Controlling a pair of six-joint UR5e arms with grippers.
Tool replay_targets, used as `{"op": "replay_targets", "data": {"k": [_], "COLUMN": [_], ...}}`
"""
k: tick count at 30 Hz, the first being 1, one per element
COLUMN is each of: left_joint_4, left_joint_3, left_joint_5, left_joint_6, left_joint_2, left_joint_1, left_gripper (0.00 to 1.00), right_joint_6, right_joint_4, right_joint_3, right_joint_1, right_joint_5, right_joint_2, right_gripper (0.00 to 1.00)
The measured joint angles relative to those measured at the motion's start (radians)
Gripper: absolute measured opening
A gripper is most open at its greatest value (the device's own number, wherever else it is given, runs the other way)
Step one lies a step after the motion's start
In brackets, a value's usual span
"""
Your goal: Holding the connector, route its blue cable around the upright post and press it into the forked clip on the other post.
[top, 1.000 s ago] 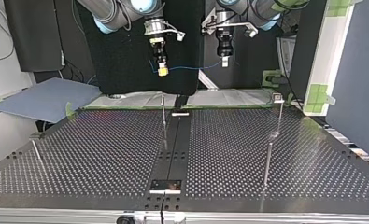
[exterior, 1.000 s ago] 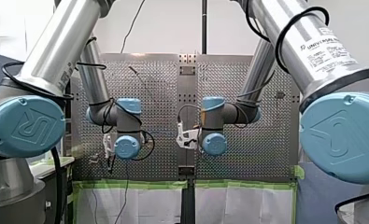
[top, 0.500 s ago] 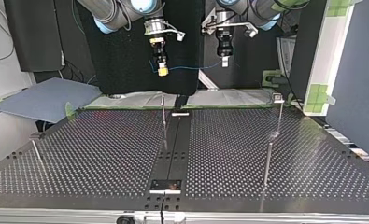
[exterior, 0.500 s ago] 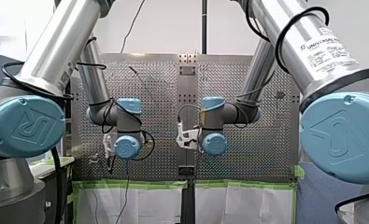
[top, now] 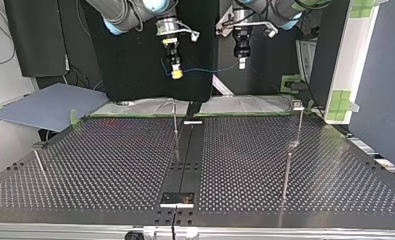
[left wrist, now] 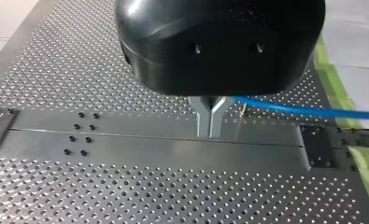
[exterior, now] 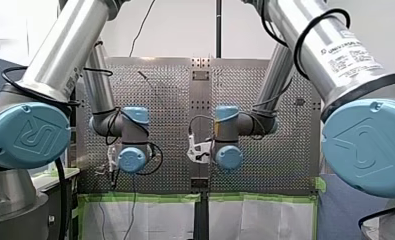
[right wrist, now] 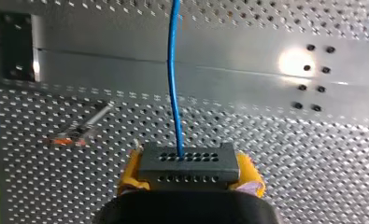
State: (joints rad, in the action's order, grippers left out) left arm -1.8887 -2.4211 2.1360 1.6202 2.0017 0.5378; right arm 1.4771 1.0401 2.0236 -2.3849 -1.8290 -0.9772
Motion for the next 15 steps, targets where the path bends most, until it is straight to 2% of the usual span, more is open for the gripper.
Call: {"op": "replay_targets", "data": {"k": [7,15], "left_joint_4": [0.0,0.0], "left_joint_3": [-0.003,-0.004], "left_joint_5": [-0.001,-0.002], "left_joint_6": [0.0,0.0], "left_joint_2": [0.0,0.001], "left_joint_1": [0.0,-0.001], "left_gripper": [0.0,0.0], "right_joint_6": [0.0,0.0], "right_joint_4": [0.0,0.0], "right_joint_3": [0.001,0.001], "right_joint_1": [-0.004,-0.004], "right_joint_5": [0.0,0.0], "right_joint_2": [0.043,0.048], "right_gripper": [0.0,0.0]}}
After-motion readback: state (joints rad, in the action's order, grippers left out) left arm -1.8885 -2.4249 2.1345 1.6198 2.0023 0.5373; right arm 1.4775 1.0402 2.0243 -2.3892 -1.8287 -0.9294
